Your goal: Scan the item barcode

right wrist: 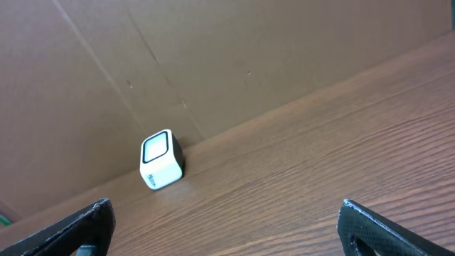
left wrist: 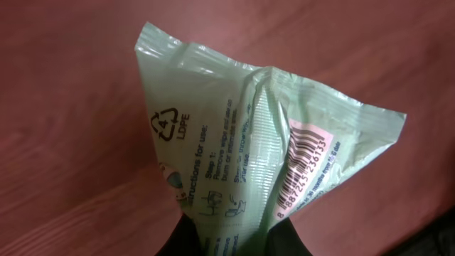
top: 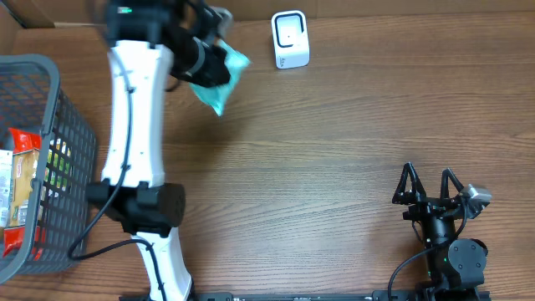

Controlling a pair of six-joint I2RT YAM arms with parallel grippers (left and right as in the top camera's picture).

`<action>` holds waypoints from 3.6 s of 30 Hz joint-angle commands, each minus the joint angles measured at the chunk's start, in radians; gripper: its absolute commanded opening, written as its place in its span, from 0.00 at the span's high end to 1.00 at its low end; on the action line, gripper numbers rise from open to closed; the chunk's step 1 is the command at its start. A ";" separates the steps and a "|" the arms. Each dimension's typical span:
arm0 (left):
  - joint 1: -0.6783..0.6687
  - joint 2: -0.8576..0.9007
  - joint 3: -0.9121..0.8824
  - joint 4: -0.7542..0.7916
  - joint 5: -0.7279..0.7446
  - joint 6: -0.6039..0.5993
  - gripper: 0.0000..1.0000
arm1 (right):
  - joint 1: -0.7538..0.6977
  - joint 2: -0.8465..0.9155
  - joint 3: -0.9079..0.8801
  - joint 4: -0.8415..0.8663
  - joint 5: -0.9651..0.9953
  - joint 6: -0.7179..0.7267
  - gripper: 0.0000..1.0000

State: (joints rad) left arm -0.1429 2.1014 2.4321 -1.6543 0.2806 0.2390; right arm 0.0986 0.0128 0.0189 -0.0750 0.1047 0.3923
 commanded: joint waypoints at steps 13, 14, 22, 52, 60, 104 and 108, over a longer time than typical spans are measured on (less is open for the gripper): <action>-0.088 0.006 -0.541 0.230 -0.021 0.143 0.95 | -0.002 -0.009 -0.011 0.005 0.007 0.003 0.00; -0.089 0.006 -0.567 0.245 -0.021 0.143 0.91 | -0.002 -0.009 -0.011 0.005 0.007 0.003 0.00; -0.093 0.004 -0.610 0.323 -0.053 0.142 0.43 | -0.002 -0.009 -0.011 0.005 0.007 0.003 0.00; -0.282 -0.309 -0.597 0.287 -0.308 -0.610 0.95 | -0.002 -0.009 -0.011 0.005 0.007 0.003 0.00; -0.333 -0.308 -0.974 0.550 -0.336 -0.764 0.96 | -0.002 -0.009 -0.011 0.005 0.007 0.003 0.00; -0.316 -0.199 -1.170 0.925 -0.148 -0.373 0.83 | -0.002 -0.009 -0.011 0.005 0.007 0.003 0.00; -0.319 -0.199 -1.087 0.888 -0.122 -0.379 0.85 | -0.002 -0.009 -0.011 0.005 0.007 0.003 0.00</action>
State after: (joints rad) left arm -0.4519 1.8980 1.2743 -0.7555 0.1177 -0.1558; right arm 0.0986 0.0128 0.0189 -0.0750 0.1047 0.3923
